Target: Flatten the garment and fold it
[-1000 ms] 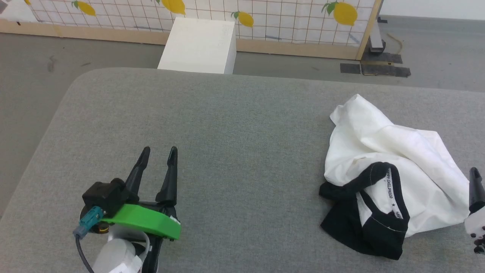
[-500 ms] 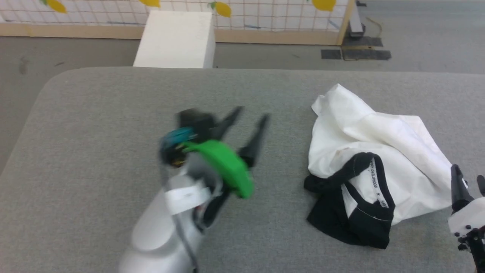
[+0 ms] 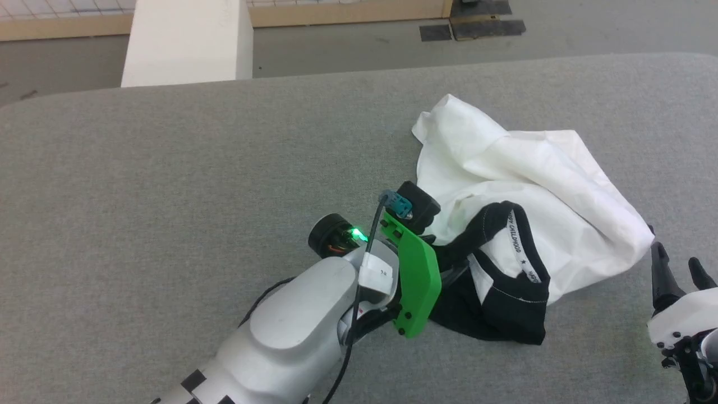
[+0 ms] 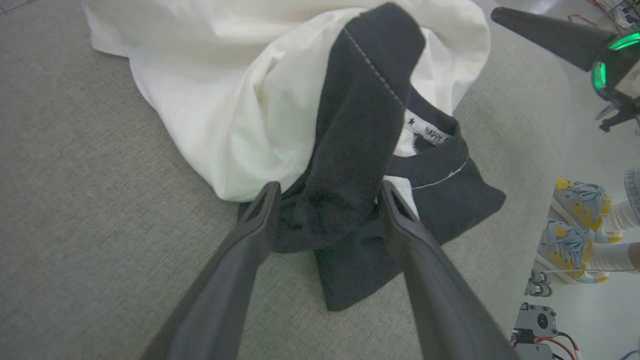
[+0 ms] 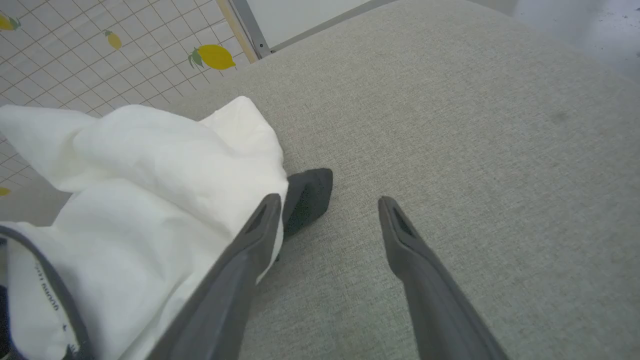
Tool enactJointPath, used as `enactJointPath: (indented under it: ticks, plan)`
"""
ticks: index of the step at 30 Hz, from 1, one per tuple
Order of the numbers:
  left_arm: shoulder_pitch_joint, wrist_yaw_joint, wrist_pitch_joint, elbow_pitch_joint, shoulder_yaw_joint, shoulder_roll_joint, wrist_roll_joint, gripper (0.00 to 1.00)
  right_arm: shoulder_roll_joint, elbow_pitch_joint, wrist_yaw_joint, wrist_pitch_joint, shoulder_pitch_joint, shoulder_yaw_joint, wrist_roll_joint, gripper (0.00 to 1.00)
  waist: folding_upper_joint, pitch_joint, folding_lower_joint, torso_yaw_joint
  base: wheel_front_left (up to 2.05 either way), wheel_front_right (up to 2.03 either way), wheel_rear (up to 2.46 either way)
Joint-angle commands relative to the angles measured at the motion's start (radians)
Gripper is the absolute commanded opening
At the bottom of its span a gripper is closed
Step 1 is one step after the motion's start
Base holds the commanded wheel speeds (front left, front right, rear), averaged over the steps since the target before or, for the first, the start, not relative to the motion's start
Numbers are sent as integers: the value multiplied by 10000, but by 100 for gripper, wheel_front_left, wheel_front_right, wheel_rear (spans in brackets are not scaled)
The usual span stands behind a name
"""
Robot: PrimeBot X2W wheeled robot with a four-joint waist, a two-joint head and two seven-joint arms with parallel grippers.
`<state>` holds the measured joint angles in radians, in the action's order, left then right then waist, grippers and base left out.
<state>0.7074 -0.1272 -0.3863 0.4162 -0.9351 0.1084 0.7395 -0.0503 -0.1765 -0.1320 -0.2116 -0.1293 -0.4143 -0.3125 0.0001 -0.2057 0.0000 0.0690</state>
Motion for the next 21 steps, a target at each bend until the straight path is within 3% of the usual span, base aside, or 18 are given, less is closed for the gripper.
enactJointPath:
  ticks: [1,3,4,5,6,10,14,17,21]
  plan:
    - [190,-34,107,151,-43,72,-74,100,1,-6,13,69,-115,-6,-26,100,-1,-183,0,128,0,0,0]
    - [234,-34,257,359,-68,27,-87,95,1,-11,13,86,-107,-19,-21,100,-1,-214,0,91,0,0,0]
    - [266,-34,337,450,-101,-3,-80,32,1,-17,13,81,-111,-6,-7,100,-1,-225,0,60,0,0,0]
    - [281,-34,399,507,-119,-34,-38,5,1,-21,13,80,-122,5,15,100,-1,-233,0,32,0,0,0]
    - [300,-34,478,553,-141,-69,48,0,1,-24,13,84,-150,26,26,100,-1,-238,0,0,0,0,0]
    - [437,-34,740,509,-258,-121,453,0,1,-66,13,60,-193,115,70,100,-1,-172,0,-202,0,0,0]
    - [618,-29,1413,312,220,166,830,0,1,-121,13,35,-181,147,140,100,-1,35,0,-514,0,0,0]
    - [730,282,2147,148,973,654,911,0,1,-134,13,-2,-104,71,214,100,-1,325,0,-882,0,0,0]
    - [580,1106,2982,-178,2082,1503,1036,0,1,-93,13,-130,34,15,346,100,-1,688,0,-1386,0,0,0]
